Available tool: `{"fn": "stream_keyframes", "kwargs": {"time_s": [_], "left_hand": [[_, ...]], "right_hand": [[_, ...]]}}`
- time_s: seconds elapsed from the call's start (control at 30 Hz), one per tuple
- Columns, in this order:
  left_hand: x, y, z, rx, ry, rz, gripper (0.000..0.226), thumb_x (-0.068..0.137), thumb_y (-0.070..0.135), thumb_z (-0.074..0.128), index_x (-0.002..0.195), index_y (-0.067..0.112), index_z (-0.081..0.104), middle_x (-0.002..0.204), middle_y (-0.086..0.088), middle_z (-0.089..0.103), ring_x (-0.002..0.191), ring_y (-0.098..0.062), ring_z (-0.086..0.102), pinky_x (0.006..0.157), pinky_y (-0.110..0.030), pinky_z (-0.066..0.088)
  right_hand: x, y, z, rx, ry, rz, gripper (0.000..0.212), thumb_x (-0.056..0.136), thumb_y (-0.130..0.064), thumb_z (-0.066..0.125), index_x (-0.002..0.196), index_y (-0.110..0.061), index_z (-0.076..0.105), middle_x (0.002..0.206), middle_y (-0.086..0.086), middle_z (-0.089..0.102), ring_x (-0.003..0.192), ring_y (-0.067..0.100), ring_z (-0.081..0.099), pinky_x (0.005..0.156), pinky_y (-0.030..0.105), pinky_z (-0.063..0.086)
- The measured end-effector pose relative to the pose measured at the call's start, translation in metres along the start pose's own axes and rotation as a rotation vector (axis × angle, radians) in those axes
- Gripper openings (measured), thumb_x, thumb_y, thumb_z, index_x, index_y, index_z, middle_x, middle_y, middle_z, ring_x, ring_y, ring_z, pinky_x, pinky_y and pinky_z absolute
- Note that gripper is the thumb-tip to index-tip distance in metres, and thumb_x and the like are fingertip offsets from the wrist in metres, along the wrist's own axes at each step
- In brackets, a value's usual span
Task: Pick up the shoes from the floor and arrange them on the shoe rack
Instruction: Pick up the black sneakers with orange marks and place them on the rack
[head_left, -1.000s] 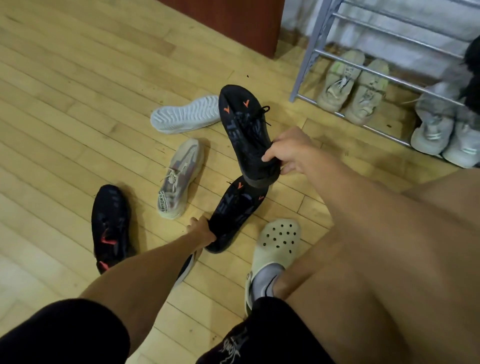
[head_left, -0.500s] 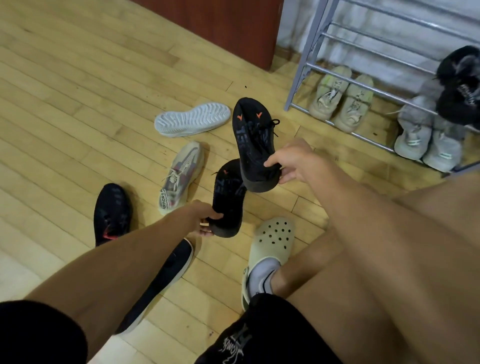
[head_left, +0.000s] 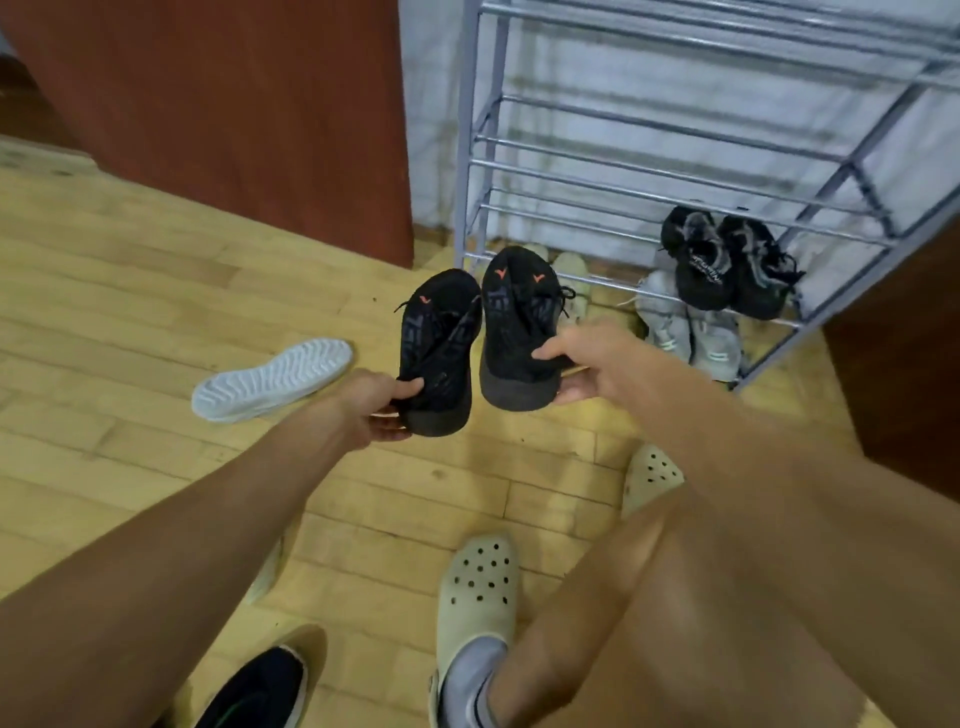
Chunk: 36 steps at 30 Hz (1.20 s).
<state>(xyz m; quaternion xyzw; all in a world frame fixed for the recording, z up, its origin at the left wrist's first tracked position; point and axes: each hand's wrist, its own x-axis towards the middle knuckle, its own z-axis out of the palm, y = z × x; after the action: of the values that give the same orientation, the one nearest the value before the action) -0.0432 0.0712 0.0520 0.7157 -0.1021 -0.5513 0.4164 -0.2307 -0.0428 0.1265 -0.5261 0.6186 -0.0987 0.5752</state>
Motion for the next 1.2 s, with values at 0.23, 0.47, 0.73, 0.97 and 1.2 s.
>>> {"fn": "stream_keyframes", "kwargs": {"time_s": [0.23,0.47,0.73,0.97,1.2], "left_hand": [[0.048,0.075,0.076,0.068,-0.089,0.094,0.016,0.088,0.01,0.065,0.099,-0.001,0.059,0.082,-0.009,0.06,0.074,-0.024,0.058,0.078,-0.042,0.054],[0.132,0.143,0.135,0.082,-0.052,0.145,0.026,0.086,0.01,0.067,0.109,0.001,0.059,0.106,-0.013,0.066,0.085,-0.028,0.063,0.068,-0.039,0.054],[0.203,0.189,0.16,0.143,-0.015,0.164,0.03,0.089,0.009,0.063,0.117,0.0,0.055,0.109,-0.014,0.061,0.096,-0.029,0.06,0.078,-0.038,0.051],[0.226,0.192,0.161,0.276,-0.062,0.158,0.037,0.09,0.016,0.063,0.123,0.002,0.055,0.115,-0.015,0.064,0.096,-0.027,0.064,0.072,-0.033,0.056],[0.195,0.178,0.158,0.248,-0.053,0.24,0.056,0.09,0.034,0.062,0.137,0.011,0.043,0.133,-0.011,0.056,0.119,-0.031,0.057,0.097,-0.041,0.048]], "right_hand": [[0.071,-0.007,-0.071,0.017,0.206,-0.016,0.025,0.082,-0.002,0.07,0.103,0.006,0.058,0.106,0.018,0.063,0.083,0.038,0.065,0.044,0.04,0.056],[0.173,-0.018,-0.115,0.077,0.253,-0.027,0.019,0.08,-0.003,0.071,0.098,0.001,0.067,0.101,0.019,0.07,0.087,0.038,0.07,0.073,0.053,0.06],[0.254,-0.037,-0.116,0.116,0.258,-0.076,0.01,0.082,-0.006,0.07,0.088,-0.013,0.066,0.099,0.014,0.07,0.09,0.035,0.07,0.073,0.047,0.06],[0.277,-0.036,-0.108,0.107,0.213,-0.102,0.029,0.089,-0.014,0.065,0.117,-0.006,0.065,0.114,0.016,0.068,0.099,0.031,0.068,0.073,0.04,0.061],[0.249,-0.043,-0.11,-0.008,0.182,-0.091,0.034,0.09,-0.023,0.063,0.12,-0.007,0.06,0.12,0.013,0.064,0.105,0.03,0.064,0.081,0.046,0.059]]}}
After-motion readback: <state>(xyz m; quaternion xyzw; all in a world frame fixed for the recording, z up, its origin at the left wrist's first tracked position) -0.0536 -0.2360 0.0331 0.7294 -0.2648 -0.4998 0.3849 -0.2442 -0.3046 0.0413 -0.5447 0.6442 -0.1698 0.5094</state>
